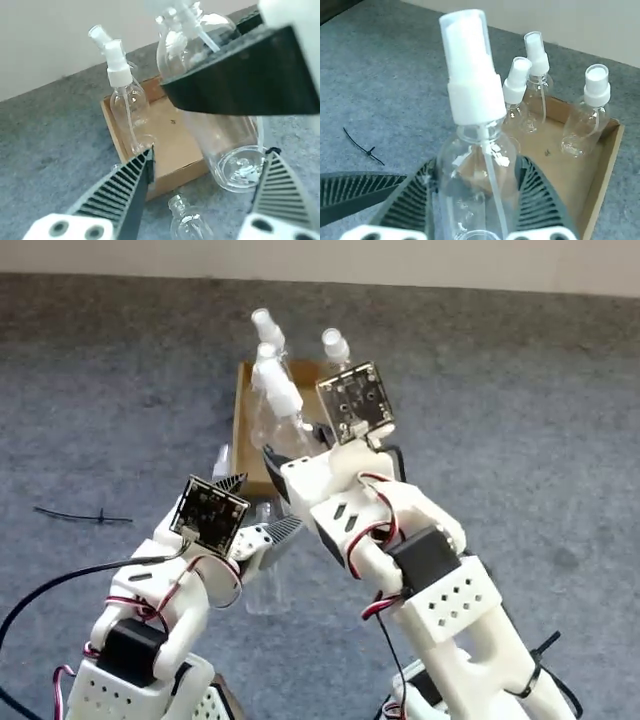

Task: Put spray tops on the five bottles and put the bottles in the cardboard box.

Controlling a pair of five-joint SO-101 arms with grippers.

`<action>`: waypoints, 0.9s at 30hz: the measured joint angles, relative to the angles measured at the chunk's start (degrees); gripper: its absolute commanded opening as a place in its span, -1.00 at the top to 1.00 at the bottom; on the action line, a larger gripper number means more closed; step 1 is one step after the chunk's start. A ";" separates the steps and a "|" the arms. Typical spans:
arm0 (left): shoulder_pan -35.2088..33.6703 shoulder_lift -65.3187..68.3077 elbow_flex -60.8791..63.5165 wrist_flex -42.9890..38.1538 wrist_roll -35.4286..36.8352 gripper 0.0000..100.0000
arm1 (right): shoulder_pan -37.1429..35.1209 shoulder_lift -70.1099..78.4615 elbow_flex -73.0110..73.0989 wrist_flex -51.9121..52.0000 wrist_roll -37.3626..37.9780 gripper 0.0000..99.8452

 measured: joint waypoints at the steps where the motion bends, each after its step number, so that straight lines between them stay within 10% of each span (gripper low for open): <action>1: -0.09 -0.09 0.09 0.00 0.00 0.38 | 0.00 -0.09 0.00 0.00 0.00 0.99; 27: -0.70 0.44 -1.23 1.76 -0.44 0.38 | 3.25 -0.35 -0.09 0.26 -0.35 0.99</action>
